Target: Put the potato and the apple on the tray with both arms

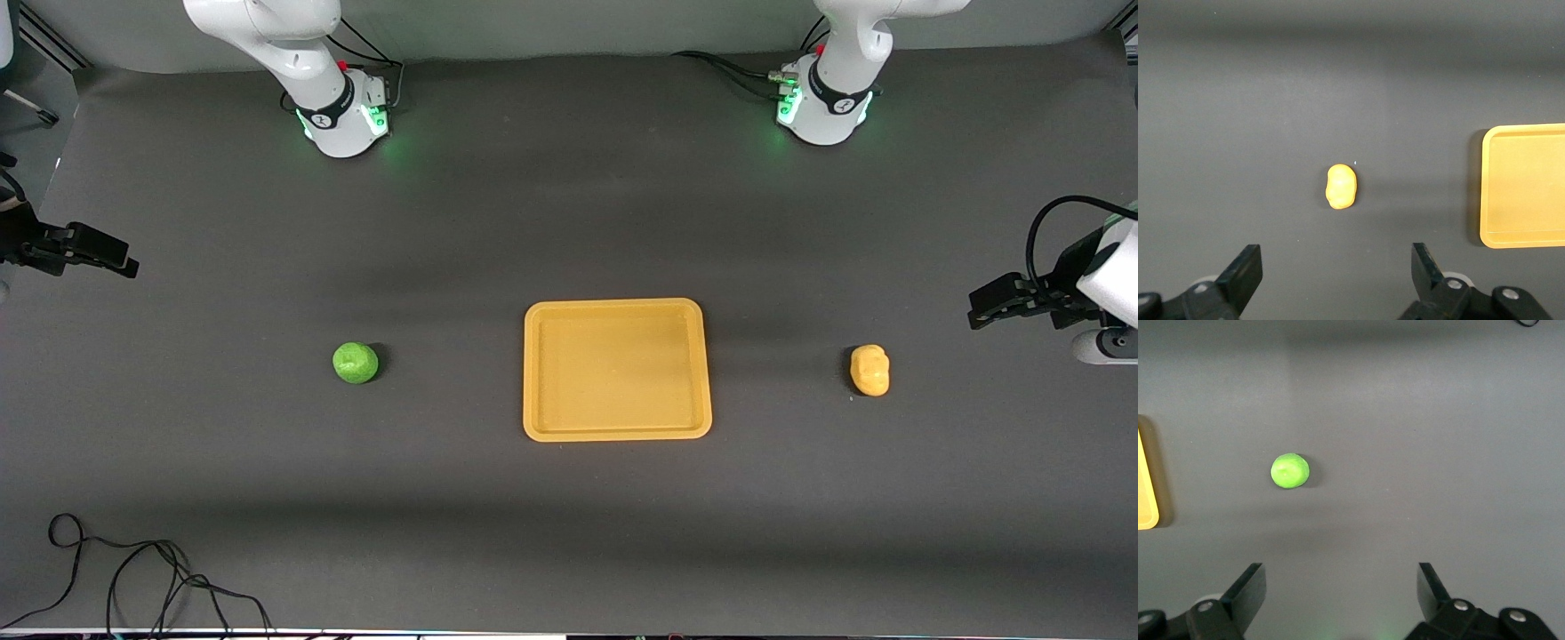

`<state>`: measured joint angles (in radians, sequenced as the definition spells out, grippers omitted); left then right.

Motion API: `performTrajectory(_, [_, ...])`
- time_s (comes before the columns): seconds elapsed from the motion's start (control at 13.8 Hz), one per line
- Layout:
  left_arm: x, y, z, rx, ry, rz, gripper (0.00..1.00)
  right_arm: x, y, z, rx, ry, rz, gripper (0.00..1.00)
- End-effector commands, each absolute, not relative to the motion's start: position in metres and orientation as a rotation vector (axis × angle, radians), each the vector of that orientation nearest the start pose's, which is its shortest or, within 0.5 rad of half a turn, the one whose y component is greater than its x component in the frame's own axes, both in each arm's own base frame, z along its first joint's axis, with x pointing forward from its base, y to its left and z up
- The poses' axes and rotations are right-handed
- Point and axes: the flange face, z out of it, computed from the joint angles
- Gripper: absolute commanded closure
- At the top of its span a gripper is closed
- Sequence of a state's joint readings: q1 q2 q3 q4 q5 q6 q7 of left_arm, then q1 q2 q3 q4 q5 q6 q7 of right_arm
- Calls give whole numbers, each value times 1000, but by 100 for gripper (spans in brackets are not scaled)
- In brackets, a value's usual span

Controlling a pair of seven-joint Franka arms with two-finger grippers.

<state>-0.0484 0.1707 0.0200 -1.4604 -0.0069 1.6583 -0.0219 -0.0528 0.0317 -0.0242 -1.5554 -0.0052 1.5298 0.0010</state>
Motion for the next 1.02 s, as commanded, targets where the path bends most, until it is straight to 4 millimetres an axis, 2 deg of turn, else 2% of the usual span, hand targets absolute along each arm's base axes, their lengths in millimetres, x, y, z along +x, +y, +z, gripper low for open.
performTrajectory(0.0, [610,-20,587,-3131,25,-39,1,558,-42,614,-3140,106,97,0])
performTrajectory(0.29, [611,-18,579,-3133,21,-36,1,558,-42,616,-3140,104,92,0])
performTrajectory(0.44, [610,-16,568,-3133,16,-15,1,558,-42,616,-3142,97,92,0])
performTrajectory(0.73, [610,-14,526,-3133,12,-51,1,557,-37,618,-3144,82,85,0])
performTrajectory(0.94, [606,-11,476,-3133,9,-55,1,555,-36,620,-3144,80,82,0])
